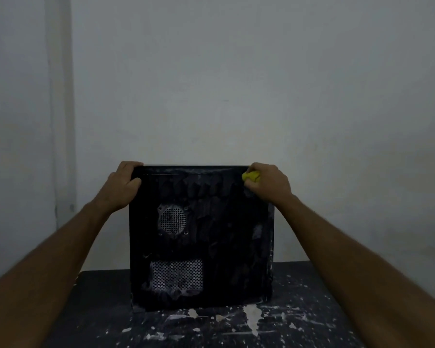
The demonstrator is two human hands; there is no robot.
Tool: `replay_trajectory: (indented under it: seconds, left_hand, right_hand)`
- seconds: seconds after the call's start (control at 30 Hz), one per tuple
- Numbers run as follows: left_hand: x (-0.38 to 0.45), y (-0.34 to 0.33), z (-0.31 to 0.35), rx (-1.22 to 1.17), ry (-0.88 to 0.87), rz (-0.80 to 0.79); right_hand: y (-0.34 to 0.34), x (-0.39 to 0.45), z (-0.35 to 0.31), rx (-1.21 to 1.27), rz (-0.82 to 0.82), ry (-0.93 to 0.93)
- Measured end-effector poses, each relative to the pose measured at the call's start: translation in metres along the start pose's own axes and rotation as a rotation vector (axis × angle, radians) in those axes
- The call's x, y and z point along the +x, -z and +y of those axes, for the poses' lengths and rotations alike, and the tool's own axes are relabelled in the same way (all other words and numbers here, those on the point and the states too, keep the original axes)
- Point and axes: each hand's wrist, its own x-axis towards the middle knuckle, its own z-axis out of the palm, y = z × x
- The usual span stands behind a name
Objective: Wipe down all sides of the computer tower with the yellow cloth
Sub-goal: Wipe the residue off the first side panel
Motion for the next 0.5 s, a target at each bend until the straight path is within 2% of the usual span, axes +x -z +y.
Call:
replay_trajectory:
  seconds: [0.1, 0.23, 0.33, 0.43, 0.5]
  left_hand:
    - [-0.0004, 0.0, -0.0004, 0.0, 0.007, -0.005]
    - [-0.0003, 0.0002, -0.0016, 0.003, 0.014, -0.019]
    - [-0.0003, -0.0002, -0.0021, -0.001, 0.018, -0.015]
    - [0.0002, 0.0002, -0.002, -0.002, 0.011, -0.017]
    - [0.0001, -0.0002, -0.0028, 0.003, 0.01, -0.015]
  right_hand:
    - [0.0006, 0.0015, -0.0009, 0.018, 0.141, -0.049]
    - [0.0004, 0.0017, -0.0039, -0.015, -0.01, -0.008]
    - [0.0019, 0.0034, -0.0037, 0.003, 0.122, -0.049]
    - [-0.0002, 0.0029, -0.0069, -0.004, -0.007, 0.019]
    - [-0.0003, 0.003, -0.0082, -0.015, -0.003, -0.016]
